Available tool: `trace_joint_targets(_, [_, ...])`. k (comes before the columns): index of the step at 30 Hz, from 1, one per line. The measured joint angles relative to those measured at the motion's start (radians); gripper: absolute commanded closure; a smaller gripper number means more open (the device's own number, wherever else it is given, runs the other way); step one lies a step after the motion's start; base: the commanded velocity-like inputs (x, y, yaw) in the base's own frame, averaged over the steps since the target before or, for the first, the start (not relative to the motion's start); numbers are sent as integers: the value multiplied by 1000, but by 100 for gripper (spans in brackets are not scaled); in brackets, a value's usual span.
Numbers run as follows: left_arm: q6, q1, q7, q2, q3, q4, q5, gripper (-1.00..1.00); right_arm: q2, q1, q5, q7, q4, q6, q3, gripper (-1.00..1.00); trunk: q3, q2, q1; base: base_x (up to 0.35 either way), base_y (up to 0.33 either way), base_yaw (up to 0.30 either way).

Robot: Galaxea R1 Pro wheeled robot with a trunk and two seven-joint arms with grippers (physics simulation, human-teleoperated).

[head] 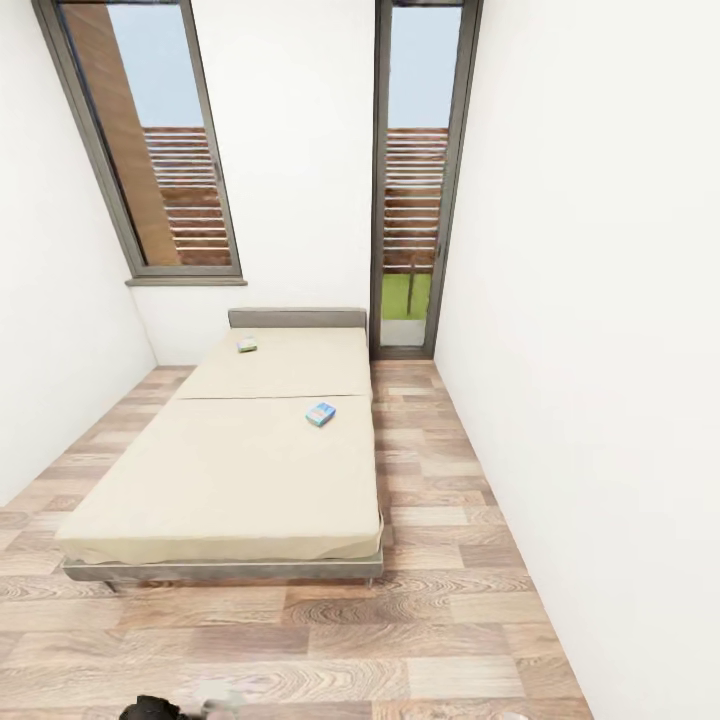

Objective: Put all the toys in the child's room - the three board games (two on the bed and one on the table), the two jigsaw puzzles on the table, and the tennis ball on the table - inside the toy box on the table in the child's room.

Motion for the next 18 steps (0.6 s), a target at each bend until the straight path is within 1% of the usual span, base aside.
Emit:
trace_joint_targets(1, [26, -4, -14, 2, 3, -23, 0, -100, 1, 0, 0, -12, -35, 26, -2, -100, 0, 0, 0, 0, 0, 0])
trace_joint_targets(2, [76, -9, -35, 5, 8, -69, 2, -100, 2, 0, -1, -40, -98, 69, -5, -100, 0, 0, 0, 0, 0, 0])
trace_joint_targets(5, [146, -15, -55, 11, 11, -139, 1, -100, 12, -3, -5, -92, -180, 118, -7, -100, 0, 0, 0, 0, 0, 0])
trace_joint_targets(6, [164, -16, -59, 13, 12, -160, 1, -100, 18, -5, -7, -110, -202, 128, -7, -100, 0, 0, 0, 0, 0, 0])
trace_joint_targets(7, [193, -17, -65, 16, 14, -197, 2, -100, 34, -16, -12, -144, -234, 144, -7, -100, 0, 0, 0, 0, 0, 0])
trace_joint_targets(12, [241, -20, -74, 16, 19, -272, 3, -100, 78, -73, -12, -223, -276, 171, -3, -100, 0, 0, 0, 0, 0, 0])
trace_joint_targets(13, [265, -26, -75, 14, 21, -301, 4, -100, 89, -94, -10, -250, -285, 188, -1, -100, 0, 0, 0, 0, 0, 0])
trace_joint_targets(16, [315, -50, -76, 6, 22, -350, 4, -100, 99, -121, -8, -283, -293, 226, 1, -100, 0, 0, 0, 0, 0, 0])
trace_joint_targets(17, [351, -70, -76, 1, 23, -378, 5, -100, 103, -135, -8, -298, -297, 251, 2, -100, 0, 0, 0, 0, 0, 0])
trace_joint_targets(18, [368, -82, -76, -1, 23, -391, 4, -100, 105, -142, -7, -303, -298, 264, 3, -100, 0, 0, 0, 0, 0, 0])
